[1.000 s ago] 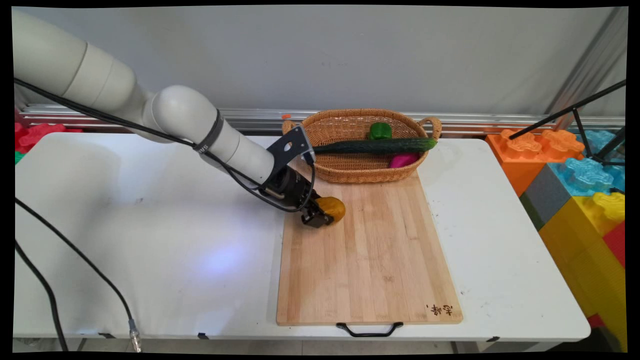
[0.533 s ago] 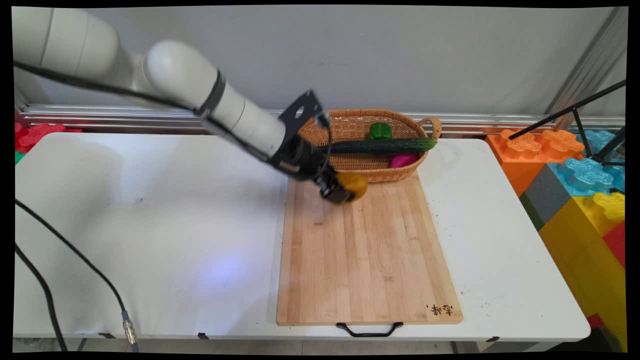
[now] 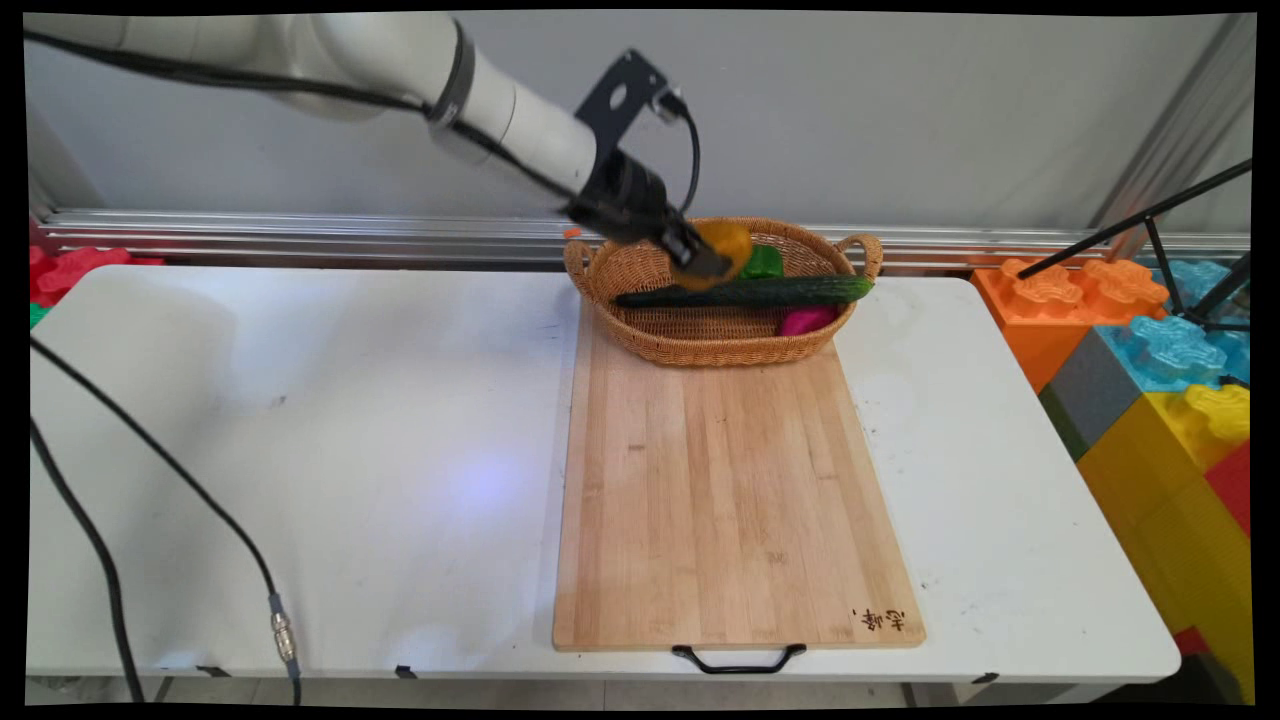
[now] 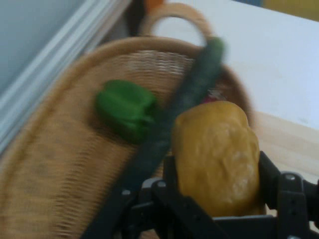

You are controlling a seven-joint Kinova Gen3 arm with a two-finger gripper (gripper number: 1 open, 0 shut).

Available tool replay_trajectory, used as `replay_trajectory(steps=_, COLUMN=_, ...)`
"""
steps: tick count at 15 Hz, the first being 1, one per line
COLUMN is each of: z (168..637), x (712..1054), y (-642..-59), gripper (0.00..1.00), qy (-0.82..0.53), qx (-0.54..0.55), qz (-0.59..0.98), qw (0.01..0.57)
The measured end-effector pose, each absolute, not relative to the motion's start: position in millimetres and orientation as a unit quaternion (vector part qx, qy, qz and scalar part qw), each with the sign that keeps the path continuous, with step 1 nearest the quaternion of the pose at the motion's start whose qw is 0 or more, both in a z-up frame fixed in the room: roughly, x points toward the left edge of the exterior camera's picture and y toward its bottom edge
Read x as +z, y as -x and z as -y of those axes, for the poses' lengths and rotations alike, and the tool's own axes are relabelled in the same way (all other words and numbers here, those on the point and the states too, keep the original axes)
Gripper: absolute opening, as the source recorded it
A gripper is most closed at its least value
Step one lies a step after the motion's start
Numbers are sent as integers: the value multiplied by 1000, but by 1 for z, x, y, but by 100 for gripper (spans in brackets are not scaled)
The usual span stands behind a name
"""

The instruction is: Place the picked object in the vegetable basket

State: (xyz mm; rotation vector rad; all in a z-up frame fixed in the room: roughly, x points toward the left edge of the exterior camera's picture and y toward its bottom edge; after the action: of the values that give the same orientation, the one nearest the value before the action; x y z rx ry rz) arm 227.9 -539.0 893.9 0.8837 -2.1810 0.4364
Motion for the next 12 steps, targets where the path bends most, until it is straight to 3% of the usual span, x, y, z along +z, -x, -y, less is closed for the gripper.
replay_trajectory(steps=6, z=598, x=877, y=-249, gripper=0, qy=-396, qx=205, qz=825, qw=348)
replay_trajectory(steps=12, z=631, x=824, y=-252, gripper=0, qy=-434, qx=197, qz=816, qw=328)
